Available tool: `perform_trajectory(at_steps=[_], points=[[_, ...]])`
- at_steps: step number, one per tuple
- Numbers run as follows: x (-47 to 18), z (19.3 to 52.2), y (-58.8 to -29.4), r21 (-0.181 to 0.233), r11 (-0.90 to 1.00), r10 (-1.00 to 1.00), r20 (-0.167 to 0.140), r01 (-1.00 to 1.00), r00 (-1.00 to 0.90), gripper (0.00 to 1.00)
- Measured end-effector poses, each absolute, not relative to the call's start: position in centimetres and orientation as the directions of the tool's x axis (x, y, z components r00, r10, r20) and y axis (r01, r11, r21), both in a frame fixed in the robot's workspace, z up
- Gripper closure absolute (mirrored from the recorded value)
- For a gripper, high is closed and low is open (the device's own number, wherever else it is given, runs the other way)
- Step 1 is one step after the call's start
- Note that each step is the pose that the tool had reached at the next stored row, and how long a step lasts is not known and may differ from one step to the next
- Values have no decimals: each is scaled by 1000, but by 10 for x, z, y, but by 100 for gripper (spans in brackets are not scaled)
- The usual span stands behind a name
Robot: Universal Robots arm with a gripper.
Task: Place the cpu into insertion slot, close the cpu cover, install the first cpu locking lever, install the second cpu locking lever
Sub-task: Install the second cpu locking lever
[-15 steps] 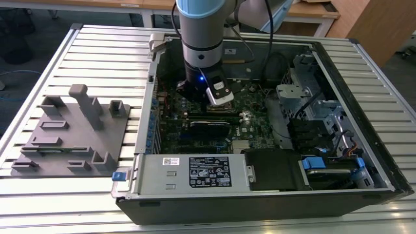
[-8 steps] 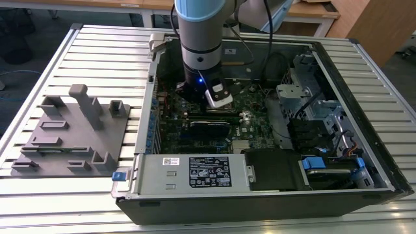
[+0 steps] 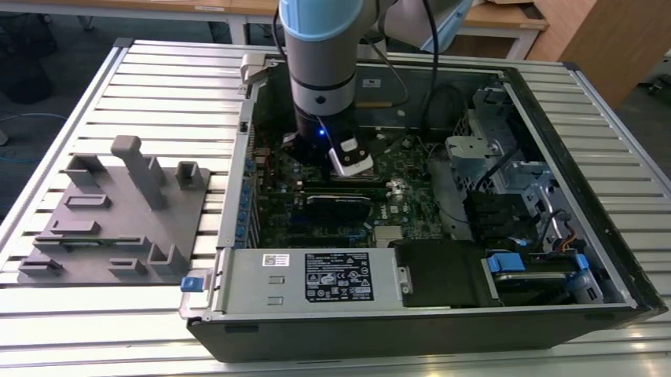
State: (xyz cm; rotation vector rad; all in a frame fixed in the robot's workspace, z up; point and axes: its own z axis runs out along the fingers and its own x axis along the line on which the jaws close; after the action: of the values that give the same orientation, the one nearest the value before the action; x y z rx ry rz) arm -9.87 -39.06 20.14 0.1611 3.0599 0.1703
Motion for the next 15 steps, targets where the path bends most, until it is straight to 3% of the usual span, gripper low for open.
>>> perform_trajectory(at_steps=[15], points=[[-100, 199, -392, 133, 986, 110, -64, 100, -992, 90]])
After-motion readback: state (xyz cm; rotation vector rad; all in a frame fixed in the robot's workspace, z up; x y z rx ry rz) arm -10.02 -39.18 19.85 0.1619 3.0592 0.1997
